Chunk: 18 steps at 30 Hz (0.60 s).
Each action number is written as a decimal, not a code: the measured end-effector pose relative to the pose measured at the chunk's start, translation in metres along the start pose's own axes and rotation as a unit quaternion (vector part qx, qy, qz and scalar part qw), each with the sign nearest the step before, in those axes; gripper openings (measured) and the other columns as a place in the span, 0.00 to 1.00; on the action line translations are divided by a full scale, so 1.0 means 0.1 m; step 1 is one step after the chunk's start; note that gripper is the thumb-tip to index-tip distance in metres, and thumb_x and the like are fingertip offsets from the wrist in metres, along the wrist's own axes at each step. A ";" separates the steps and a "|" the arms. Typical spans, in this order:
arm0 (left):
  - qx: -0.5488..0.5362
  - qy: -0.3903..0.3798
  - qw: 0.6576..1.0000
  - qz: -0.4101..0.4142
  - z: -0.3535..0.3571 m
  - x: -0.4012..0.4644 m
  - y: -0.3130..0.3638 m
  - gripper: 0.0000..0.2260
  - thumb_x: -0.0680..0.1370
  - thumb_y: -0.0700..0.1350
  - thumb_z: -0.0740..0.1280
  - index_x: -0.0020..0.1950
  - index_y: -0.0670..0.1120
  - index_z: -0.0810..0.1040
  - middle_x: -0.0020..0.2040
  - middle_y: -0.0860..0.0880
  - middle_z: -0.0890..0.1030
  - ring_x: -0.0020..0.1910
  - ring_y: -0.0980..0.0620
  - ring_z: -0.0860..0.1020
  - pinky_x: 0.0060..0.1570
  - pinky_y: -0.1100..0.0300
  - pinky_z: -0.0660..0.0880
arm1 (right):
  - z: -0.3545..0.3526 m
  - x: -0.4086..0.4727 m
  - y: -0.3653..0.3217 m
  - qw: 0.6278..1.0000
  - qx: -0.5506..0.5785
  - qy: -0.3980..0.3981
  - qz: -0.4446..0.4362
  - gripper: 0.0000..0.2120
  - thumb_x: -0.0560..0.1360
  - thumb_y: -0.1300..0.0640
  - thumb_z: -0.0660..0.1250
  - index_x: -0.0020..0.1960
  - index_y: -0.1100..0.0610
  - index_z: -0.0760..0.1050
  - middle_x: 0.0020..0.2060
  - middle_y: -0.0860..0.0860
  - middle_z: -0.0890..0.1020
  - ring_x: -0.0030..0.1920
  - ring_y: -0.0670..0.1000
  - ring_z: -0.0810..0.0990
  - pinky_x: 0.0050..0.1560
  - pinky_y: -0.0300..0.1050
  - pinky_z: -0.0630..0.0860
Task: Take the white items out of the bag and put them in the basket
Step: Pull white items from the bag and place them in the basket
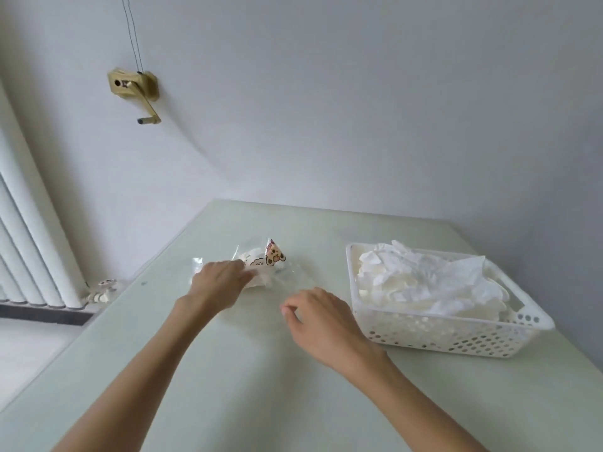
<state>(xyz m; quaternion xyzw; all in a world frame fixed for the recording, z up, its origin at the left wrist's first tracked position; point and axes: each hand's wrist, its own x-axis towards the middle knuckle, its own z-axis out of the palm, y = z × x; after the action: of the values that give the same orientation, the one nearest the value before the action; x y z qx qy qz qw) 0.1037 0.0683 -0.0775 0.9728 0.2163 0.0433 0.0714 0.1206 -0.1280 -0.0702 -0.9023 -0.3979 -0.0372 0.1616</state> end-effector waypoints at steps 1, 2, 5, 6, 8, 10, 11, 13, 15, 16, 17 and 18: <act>-0.016 0.006 1.000 -0.009 0.02 0.05 -0.03 0.18 0.83 0.57 0.51 0.47 0.44 0.71 0.50 0.43 0.79 0.52 0.40 0.76 0.46 0.54 0.71 | 0.04 0.03 -0.02 1.000 -0.012 0.009 -0.002 0.15 0.81 0.55 0.53 0.48 0.54 0.79 0.47 0.51 0.81 0.52 0.55 0.74 0.52 0.47 0.70; -0.030 0.000 0.999 -0.026 0.02 0.10 -0.06 0.17 0.83 0.55 0.51 0.46 0.44 0.71 0.48 0.44 0.79 0.50 0.41 0.76 0.44 0.55 0.69 | 0.08 0.07 -0.04 1.000 -0.024 0.017 -0.005 0.16 0.81 0.55 0.52 0.48 0.54 0.79 0.45 0.51 0.81 0.52 0.54 0.73 0.54 0.47 0.68; -0.091 -0.047 0.993 -0.052 0.00 0.24 -0.11 0.12 0.82 0.49 0.55 0.49 0.45 0.75 0.53 0.46 0.81 0.51 0.43 0.77 0.45 0.56 0.69 | 0.12 0.14 -0.05 0.998 -0.046 0.038 0.009 0.18 0.81 0.54 0.52 0.48 0.53 0.80 0.44 0.50 0.81 0.53 0.53 0.70 0.56 0.46 0.67; -0.130 -0.066 0.988 -0.058 -0.02 0.28 -0.12 0.12 0.82 0.48 0.56 0.51 0.44 0.77 0.54 0.46 0.82 0.53 0.43 0.77 0.48 0.56 0.71 | 0.13 0.17 -0.05 0.997 -0.052 0.049 0.019 0.18 0.81 0.53 0.52 0.48 0.53 0.80 0.44 0.50 0.81 0.54 0.52 0.69 0.56 0.46 0.66; -0.175 -0.090 0.978 -0.066 -0.07 0.32 -0.11 0.12 0.82 0.45 0.57 0.54 0.40 0.78 0.53 0.47 0.82 0.53 0.44 0.77 0.50 0.55 0.72 | 0.14 0.23 -0.05 0.995 -0.049 0.077 0.036 0.19 0.81 0.52 0.52 0.47 0.52 0.81 0.44 0.49 0.82 0.54 0.52 0.68 0.56 0.46 0.64; -0.132 -0.048 0.988 -0.071 -0.07 0.33 -0.10 0.12 0.81 0.46 0.58 0.54 0.41 0.77 0.52 0.48 0.82 0.49 0.45 0.78 0.45 0.58 0.70 | 0.12 0.28 -0.06 0.993 -0.002 0.099 0.070 0.21 0.82 0.49 0.51 0.46 0.52 0.83 0.42 0.51 0.83 0.53 0.52 0.70 0.57 0.46 0.62; -0.101 -0.001 0.992 -0.078 -0.06 0.32 -0.11 0.13 0.81 0.48 0.58 0.53 0.42 0.78 0.51 0.47 0.83 0.48 0.45 0.78 0.43 0.58 0.70 | 0.12 0.30 -0.05 0.990 0.022 0.110 0.088 0.22 0.82 0.48 0.52 0.45 0.51 0.84 0.40 0.51 0.83 0.52 0.52 0.72 0.58 0.46 0.62; -0.044 0.080 0.993 -0.080 -0.04 0.24 -0.08 0.16 0.81 0.53 0.58 0.50 0.44 0.80 0.51 0.45 0.82 0.48 0.44 0.77 0.42 0.58 0.68 | 0.11 0.30 0.00 0.986 0.038 0.127 0.102 0.22 0.81 0.46 0.56 0.38 0.51 0.83 0.33 0.49 0.82 0.45 0.52 0.75 0.58 0.46 0.64; 0.023 0.133 0.990 -0.025 0.03 0.23 -0.05 0.17 0.81 0.56 0.58 0.50 0.45 0.81 0.58 0.46 0.79 0.57 0.44 0.75 0.52 0.54 0.68 | 0.13 0.27 0.05 0.985 0.042 0.123 0.117 0.21 0.78 0.46 0.61 0.29 0.52 0.76 0.24 0.48 0.76 0.34 0.51 0.72 0.53 0.45 0.67; 0.030 0.127 0.991 0.002 0.06 0.26 -0.04 0.17 0.81 0.56 0.57 0.50 0.45 0.79 0.60 0.46 0.78 0.59 0.44 0.74 0.56 0.52 0.67 | 0.15 0.26 0.05 0.983 0.056 0.115 0.128 0.19 0.77 0.46 0.63 0.30 0.51 0.77 0.24 0.49 0.76 0.33 0.52 0.73 0.50 0.44 0.67; 0.000 0.102 0.995 0.010 0.08 0.29 -0.03 0.17 0.82 0.55 0.55 0.48 0.44 0.76 0.58 0.44 0.78 0.56 0.42 0.74 0.55 0.52 0.67 | 0.16 0.26 0.06 0.982 0.070 0.110 0.138 0.15 0.76 0.46 0.65 0.35 0.50 0.82 0.29 0.49 0.80 0.35 0.51 0.76 0.50 0.43 0.68; -0.037 0.065 0.997 0.002 0.09 0.32 -0.01 0.16 0.83 0.53 0.53 0.46 0.44 0.72 0.55 0.42 0.78 0.51 0.41 0.74 0.49 0.53 0.67 | 0.17 0.27 0.06 0.980 0.079 0.109 0.146 0.10 0.76 0.47 0.65 0.42 0.49 0.84 0.35 0.49 0.84 0.39 0.52 0.79 0.51 0.43 0.69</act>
<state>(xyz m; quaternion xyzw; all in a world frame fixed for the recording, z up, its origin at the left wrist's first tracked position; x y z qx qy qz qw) 0.1332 0.0823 -0.0850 0.9652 0.2163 0.1140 0.0927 0.1420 -0.1072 -0.0828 -0.9255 -0.2435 -0.0799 0.2789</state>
